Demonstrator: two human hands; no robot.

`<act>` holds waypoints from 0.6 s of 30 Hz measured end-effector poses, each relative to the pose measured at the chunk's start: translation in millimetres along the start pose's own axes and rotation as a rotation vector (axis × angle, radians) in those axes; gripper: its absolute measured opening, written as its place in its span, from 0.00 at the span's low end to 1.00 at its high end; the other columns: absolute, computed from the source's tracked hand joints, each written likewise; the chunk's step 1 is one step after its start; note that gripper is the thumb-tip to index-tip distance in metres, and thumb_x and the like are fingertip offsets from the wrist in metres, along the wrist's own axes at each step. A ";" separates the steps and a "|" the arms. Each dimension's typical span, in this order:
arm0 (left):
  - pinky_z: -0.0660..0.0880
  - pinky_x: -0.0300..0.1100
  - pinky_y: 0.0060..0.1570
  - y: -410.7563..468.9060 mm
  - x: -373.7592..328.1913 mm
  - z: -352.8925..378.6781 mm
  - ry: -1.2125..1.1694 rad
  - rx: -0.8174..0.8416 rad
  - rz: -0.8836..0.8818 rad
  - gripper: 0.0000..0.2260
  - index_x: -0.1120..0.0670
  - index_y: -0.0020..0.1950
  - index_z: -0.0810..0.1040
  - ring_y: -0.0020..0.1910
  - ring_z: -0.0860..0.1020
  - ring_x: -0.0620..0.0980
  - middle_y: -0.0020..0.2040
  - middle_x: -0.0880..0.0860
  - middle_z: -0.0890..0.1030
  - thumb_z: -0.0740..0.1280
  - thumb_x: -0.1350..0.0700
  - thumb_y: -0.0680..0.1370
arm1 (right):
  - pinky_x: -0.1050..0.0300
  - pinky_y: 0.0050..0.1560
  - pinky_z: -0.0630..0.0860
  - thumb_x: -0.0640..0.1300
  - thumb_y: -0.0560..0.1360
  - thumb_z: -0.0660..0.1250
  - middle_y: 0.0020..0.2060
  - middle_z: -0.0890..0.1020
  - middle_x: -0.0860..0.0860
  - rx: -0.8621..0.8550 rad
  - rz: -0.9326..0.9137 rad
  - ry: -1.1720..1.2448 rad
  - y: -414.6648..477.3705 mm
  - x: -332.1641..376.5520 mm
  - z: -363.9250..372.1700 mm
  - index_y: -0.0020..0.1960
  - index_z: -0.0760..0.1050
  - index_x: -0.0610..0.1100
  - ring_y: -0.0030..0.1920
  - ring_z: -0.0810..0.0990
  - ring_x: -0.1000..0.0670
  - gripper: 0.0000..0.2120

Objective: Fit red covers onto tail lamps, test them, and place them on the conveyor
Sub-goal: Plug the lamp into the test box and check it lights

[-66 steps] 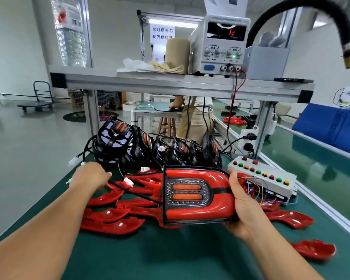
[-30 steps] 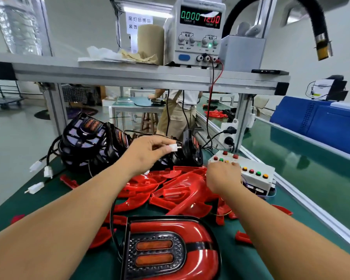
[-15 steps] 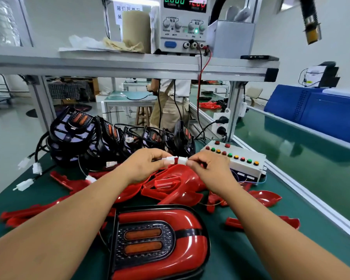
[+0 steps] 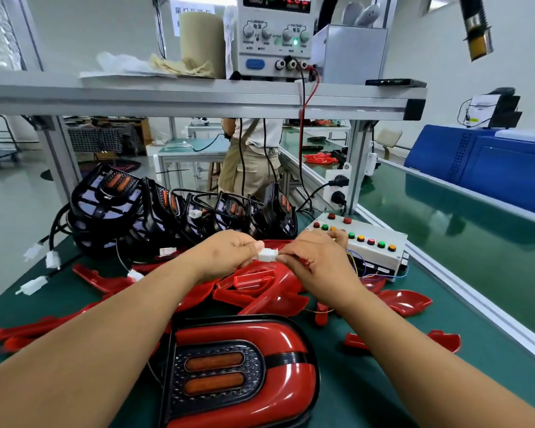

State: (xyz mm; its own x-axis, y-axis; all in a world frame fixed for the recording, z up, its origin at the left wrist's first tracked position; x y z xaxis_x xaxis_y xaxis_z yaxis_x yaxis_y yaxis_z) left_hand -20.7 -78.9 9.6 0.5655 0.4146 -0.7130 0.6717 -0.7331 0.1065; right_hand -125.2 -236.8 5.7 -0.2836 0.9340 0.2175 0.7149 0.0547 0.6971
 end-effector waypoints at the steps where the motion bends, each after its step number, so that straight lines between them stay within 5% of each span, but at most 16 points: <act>1: 0.65 0.39 0.32 -0.8 -1.3 0.0 0.011 0.005 -0.005 0.19 0.53 0.32 0.69 0.26 0.64 0.42 0.28 0.46 0.68 0.61 0.48 0.83 | 0.54 0.49 0.55 0.50 0.76 0.69 0.38 0.80 0.57 0.003 -0.006 -0.011 0.3 0.8 0.7 0.43 0.83 0.51 0.45 0.77 0.51 0.06; 15: 0.64 0.41 0.34 -12.9 -23.9 3.0 0.150 0.031 -0.029 0.18 0.53 0.33 0.68 0.30 0.65 0.47 0.31 0.50 0.67 0.59 0.53 0.84 | 0.51 0.44 0.59 0.49 0.77 0.64 0.33 0.72 0.57 0.088 -0.031 -0.052 -5.0 3.1 19.4 0.37 0.77 0.45 0.38 0.76 0.48 0.12; 17: 0.72 0.43 0.43 -17.2 -28.3 3.3 0.201 0.054 -0.081 0.16 0.57 0.44 0.77 0.39 0.76 0.55 0.41 0.55 0.78 0.57 0.49 0.84 | 0.51 0.45 0.58 0.50 0.78 0.64 0.34 0.70 0.60 0.082 -0.009 -0.040 -6.3 1.2 21.4 0.39 0.78 0.47 0.39 0.76 0.50 0.11; 18: 0.73 0.45 0.55 -21.2 -30.1 1.5 0.290 0.050 -0.109 0.19 0.58 0.59 0.78 0.54 0.78 0.57 0.54 0.57 0.80 0.56 0.45 0.83 | 0.51 0.46 0.58 0.51 0.78 0.64 0.34 0.70 0.60 0.086 0.009 -0.034 -6.0 -0.8 22.3 0.40 0.78 0.48 0.40 0.76 0.50 0.11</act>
State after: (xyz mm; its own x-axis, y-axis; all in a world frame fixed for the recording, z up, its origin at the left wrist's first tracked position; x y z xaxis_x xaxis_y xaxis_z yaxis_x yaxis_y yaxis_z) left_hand -52.7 -76.6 27.8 0.6096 0.6233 -0.4897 0.7153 -0.6988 0.0010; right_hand -115.1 -230.0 -13.9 -0.2558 0.9459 0.1994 0.7701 0.0747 0.6335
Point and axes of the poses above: each hand's wrist, its own y-axis towards the middle knuckle, its own z-axis out of the palm, x = y × z, the point moved 3 cm from there along y, towards the middle knuckle
